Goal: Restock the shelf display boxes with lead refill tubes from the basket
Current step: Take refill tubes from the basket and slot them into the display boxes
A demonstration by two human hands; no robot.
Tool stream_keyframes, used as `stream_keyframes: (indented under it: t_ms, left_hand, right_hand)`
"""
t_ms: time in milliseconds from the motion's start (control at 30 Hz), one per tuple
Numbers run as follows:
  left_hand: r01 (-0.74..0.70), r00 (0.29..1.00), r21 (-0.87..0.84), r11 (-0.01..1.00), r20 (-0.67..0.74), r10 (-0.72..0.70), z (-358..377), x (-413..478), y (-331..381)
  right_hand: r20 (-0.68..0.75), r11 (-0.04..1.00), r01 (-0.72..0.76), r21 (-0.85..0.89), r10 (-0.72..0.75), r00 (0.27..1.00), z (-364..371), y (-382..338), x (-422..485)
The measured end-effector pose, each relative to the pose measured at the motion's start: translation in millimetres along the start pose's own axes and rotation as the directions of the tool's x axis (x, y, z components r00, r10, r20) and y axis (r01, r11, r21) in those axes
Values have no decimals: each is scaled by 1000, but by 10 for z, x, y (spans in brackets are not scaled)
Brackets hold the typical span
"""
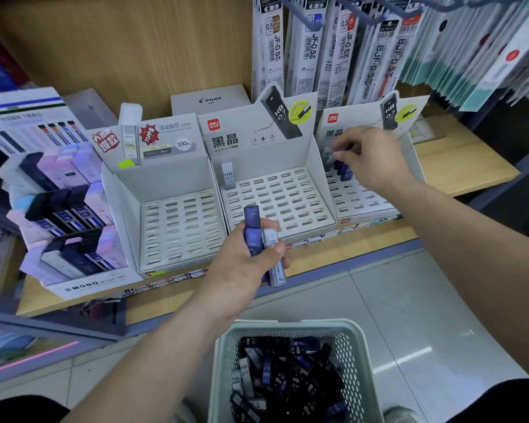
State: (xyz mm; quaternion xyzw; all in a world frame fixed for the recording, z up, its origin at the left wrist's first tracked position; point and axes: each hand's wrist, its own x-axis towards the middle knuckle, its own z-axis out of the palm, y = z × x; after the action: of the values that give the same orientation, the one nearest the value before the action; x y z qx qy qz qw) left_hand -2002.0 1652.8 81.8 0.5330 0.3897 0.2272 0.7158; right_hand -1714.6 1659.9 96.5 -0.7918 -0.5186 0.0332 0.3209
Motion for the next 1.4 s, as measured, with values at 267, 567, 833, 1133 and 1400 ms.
stream_keyframes:
  t_ms: [267,567,833,1133,1400]
  left_hand:
    - [-10,1000,19,1000,7,10,-6,1,-18]
    - [-2,1000,19,1000,-1,2,-3,5,-41]
    - [-8,1000,-19,1000,8,8,20,4,-4]
    - [-45,992,20,999,118,42,148,-126,79]
    - [-56,987,122,991,154,37,141,-257,61]
  right_hand:
    - [-37,994,80,-73,-83,996,56,17,-5]
    - [-96,979,135,-152,-151,984,167,83,-35]
    - [-67,988,-39,149,49,997,-148,-236,-359]
    - [457,800,-338,496,91,885,-246,-989,-1340]
    - [460,765,-422,487,185,868,-317,-1038,-1448]
